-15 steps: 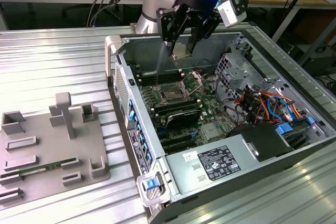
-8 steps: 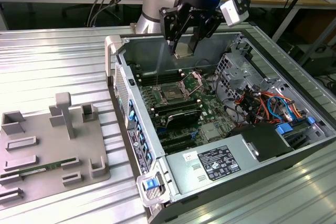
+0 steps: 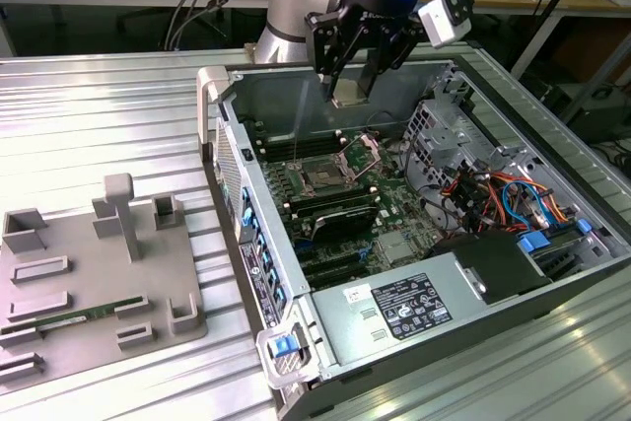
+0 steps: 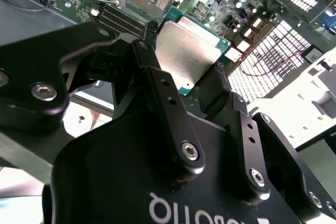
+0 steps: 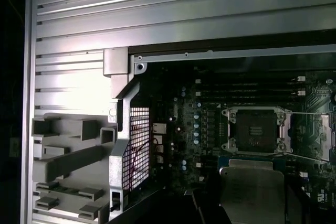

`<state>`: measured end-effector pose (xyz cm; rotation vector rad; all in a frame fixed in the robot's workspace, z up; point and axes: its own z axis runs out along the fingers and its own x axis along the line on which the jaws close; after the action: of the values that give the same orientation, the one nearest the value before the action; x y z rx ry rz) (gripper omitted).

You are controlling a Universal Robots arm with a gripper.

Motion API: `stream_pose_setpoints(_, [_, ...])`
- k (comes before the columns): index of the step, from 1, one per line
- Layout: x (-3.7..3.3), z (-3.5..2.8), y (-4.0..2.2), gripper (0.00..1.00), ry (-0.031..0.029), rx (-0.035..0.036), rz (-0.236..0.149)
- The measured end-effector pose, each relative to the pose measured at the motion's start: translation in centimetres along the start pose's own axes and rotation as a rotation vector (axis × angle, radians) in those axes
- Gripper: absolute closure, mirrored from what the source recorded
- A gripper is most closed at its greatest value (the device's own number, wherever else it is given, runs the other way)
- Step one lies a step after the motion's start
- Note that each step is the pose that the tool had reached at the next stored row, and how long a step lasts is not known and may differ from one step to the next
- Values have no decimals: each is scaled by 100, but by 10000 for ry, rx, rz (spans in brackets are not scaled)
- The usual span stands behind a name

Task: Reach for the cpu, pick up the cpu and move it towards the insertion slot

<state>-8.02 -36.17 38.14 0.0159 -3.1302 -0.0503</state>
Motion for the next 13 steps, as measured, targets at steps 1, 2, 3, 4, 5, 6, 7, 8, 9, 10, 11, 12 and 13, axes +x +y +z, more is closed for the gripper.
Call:
stream_pose_setpoints(1, [-14,0,7,45,1,1,0])
stream_pose_setpoints(2, [-24,0,12,45,1,1,0])
stream_pose_setpoints(3, [-29,0,15,45,1,0,0])
stream_pose_setpoints(4, [-36,0,18,45,0,0,0])
stream_pose_setpoints(5, [-42,0,22,45,1,0,0])
stream_pose_setpoints(6, [-47,0,26,45,1,1,1])
stream_pose_setpoints(7, [-58,0,31,45,0,0,0])
stream_pose_setpoints(8, [-67,0,36,45,0,1,0])
stream_pose_setpoints(9, [-72,0,39,45,0,0,0])
stream_pose_setpoints(10, [-78,0,41,45,0,1,0])
stream_pose_setpoints(11, [-83,0,44,45,0,1,0])
stream_pose_setpoints(12, [-88,0,46,45,0,1,0])
stream_pose_setpoints(13, [-99,0,51,45,0,1,0])
